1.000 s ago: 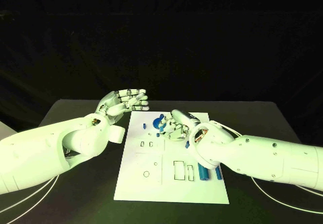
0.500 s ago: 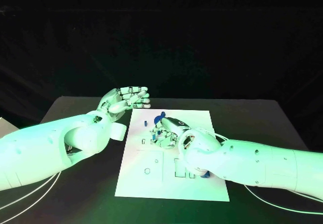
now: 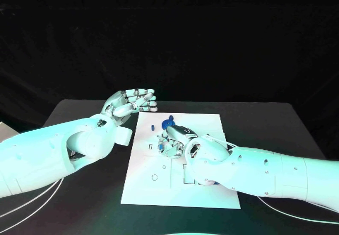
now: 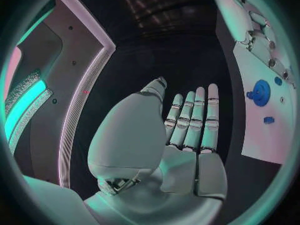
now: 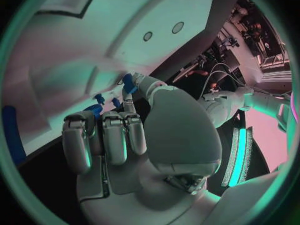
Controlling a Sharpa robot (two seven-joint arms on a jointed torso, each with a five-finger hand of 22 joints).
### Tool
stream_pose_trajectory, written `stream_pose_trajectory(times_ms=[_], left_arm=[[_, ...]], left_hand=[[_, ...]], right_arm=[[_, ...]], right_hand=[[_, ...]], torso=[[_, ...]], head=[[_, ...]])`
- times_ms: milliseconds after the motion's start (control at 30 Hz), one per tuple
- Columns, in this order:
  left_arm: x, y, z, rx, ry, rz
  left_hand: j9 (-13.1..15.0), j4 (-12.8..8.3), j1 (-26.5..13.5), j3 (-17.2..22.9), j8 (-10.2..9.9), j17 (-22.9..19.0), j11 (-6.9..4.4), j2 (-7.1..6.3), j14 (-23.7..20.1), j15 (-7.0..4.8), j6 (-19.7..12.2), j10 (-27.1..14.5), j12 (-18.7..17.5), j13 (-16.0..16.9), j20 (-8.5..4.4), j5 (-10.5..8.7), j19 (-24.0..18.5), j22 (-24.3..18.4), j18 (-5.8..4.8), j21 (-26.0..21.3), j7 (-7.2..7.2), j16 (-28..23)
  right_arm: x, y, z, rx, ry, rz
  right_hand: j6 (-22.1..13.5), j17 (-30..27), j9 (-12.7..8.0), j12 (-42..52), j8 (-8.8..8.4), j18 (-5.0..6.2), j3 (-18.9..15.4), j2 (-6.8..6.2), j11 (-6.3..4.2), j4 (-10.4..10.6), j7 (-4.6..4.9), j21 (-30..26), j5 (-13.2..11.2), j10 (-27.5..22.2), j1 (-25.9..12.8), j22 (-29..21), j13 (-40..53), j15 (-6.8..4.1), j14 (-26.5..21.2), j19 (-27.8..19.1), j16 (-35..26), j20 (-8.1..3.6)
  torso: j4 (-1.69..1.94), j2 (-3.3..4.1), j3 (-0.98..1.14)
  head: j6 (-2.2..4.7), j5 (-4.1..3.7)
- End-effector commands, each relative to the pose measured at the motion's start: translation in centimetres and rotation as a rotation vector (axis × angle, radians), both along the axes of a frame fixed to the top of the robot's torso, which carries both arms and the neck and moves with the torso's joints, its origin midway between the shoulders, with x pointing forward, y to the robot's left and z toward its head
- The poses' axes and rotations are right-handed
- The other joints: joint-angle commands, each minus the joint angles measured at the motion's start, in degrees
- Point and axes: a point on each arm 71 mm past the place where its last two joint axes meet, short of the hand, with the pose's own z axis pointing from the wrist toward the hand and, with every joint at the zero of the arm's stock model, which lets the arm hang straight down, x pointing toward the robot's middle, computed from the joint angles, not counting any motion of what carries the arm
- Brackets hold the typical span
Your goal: Assemble the parts on the task board
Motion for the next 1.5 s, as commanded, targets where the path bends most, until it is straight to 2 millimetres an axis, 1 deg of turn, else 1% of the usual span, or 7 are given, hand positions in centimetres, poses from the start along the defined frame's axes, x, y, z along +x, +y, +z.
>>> stream_pose_trajectory(times_ms=[33, 500, 700, 900, 967, 1367, 1500], left_arm=[[-0.03, -0.13, 0.11, -0.006, -0.008, -0.018], [0.03, -0.06, 0.07, -0.005, -0.006, -0.018], [0.07, -0.08, 0.04, -0.005, -0.005, -0.019], [0.12, -0.09, -0.03, -0.005, -0.004, -0.019], [0.12, -0.1, -0.04, -0.005, -0.004, -0.02], [0.12, -0.02, -0.07, -0.004, -0.002, -0.018], [0.12, -0.02, -0.07, -0.004, -0.002, -0.019]], left_hand=[[-0.05, 0.08, 0.56, 0.38, 0.26, 0.1, 0.11, 0.11, 0.06, -0.07, 0.41, 0.38, 0.14, 0.06, -0.02, -0.28, -0.29, 0.06, 0.5, 0.22, 3.01, 0.36], [-0.05, 0.08, 0.56, 0.38, 0.26, 0.1, 0.11, 0.11, 0.06, -0.07, 0.41, 0.38, 0.14, 0.06, -0.02, -0.28, -0.29, 0.06, 0.5, 0.22, 3.01, 0.36], [-0.07, 0.09, 0.57, 0.42, 0.25, 0.17, 0.1, 0.07, -0.03, -0.07, 0.42, 0.41, 0.13, 0.04, -0.01, -0.28, -0.41, 0.13, 0.5, 0.33, 2.99, 0.43], [-0.07, 0.09, 0.57, 0.42, 0.25, 0.17, 0.1, 0.07, -0.03, -0.07, 0.42, 0.41, 0.13, 0.04, -0.01, -0.28, -0.41, 0.13, 0.5, 0.33, 2.99, 0.43], [-0.07, 0.09, 0.57, 0.42, 0.25, 0.17, 0.1, 0.07, -0.03, -0.07, 0.42, 0.41, 0.13, 0.04, -0.01, -0.28, -0.41, 0.13, 0.5, 0.33, 2.99, 0.43], [-0.07, 0.09, 0.57, 0.42, 0.25, 0.17, 0.1, 0.07, -0.03, -0.07, 0.42, 0.41, 0.13, 0.04, -0.01, -0.28, -0.41, 0.13, 0.5, 0.33, 2.99, 0.43], [-0.07, 0.09, 0.57, 0.42, 0.25, 0.17, 0.1, 0.07, -0.03, -0.07, 0.42, 0.41, 0.13, 0.04, -0.01, -0.28, -0.41, 0.13, 0.5, 0.33, 2.99, 0.43]], right_arm=[[-0.02, 0.01, -0.14, -0.044, -0.018, 0.01], [0.28, -0.17, -0.55, -0.056, -0.024, -0.001], [0.45, -0.3, -0.65, -0.06, -0.028, -0.01], [0.57, -0.36, -0.77, -0.066, -0.031, -0.016], [0.58, -0.35, -0.78, -0.068, -0.034, -0.013], [0.55, -0.46, -0.89, -0.083, -0.033, -0.005], [0.56, -0.49, -0.89, -0.083, -0.033, -0.007]], right_hand=[[0.08, 13.18, 0.82, 0.07, 0.22, -0.39, -0.07, 0.06, -0.34, 0.17, -0.16, 0.25, -0.34, 5.88, -0.63, 15.1, 14.94, -0.35, 5.55, 5.99, 0.03, -0.34], [0.09, 13.15, 0.85, 0.08, 0.29, -0.39, -0.11, -0.04, -0.36, 0.2, -0.18, 0.25, -0.44, 5.89, -0.78, 15.1, 14.95, -0.37, 5.54, 5.99, 0.02, -0.36], [0.08, 13.06, 0.87, 0.03, 0.31, -0.39, -0.14, -0.08, -0.37, 0.24, -0.18, 0.25, -0.49, 5.85, -0.88, 15.1, 14.9, -0.38, 5.52, 5.99, 0.0, -0.37], [0.0, 13.15, 0.9, 0.0, 0.39, -0.39, -0.27, -0.29, -0.38, 0.42, -0.19, 0.25, -0.53, 5.82, -1.3, 15.1, 14.87, -0.4, 5.55, 5.99, 0.02, -0.4], [-0.02, 13.13, 0.92, 0.03, 0.41, -0.39, -0.3, -0.34, -0.39, 0.49, -0.2, 0.25, -0.5, 5.85, -1.43, 15.1, 14.9, -0.41, 5.54, 5.99, 0.02, -0.41], [-0.36, 13.09, 0.94, -0.1, 0.45, -0.39, -0.72, -1.25, -0.37, 0.56, -0.16, 0.25, -0.75, 5.74, -1.93, 15.1, 14.78, -0.42, 5.53, 5.99, 0.0, -0.44], [-0.54, 13.0, 0.92, -0.22, 0.41, -0.39, -0.88, -1.48, -0.33, 0.66, -0.1, 0.25, -0.82, 5.64, -2.15, 15.1, 14.67, -0.4, 5.51, 5.99, -0.02, -0.44]], torso=[[-0.08, -0.02, 0.02], [0.08, 0.04, 0.02], [0.06, 0.07, 0.03], [-0.03, -0.01, -0.02], [0.01, -0.02, -0.02], [-0.02, -0.05, -0.04], [-0.01, -0.03, -0.02]], head=[[-0.03, 0.01], [-0.16, -0.1], [-0.15, -0.33], [-0.22, -0.25], [-0.25, -0.2], [-0.3, -0.16], [-0.23, -0.3]])
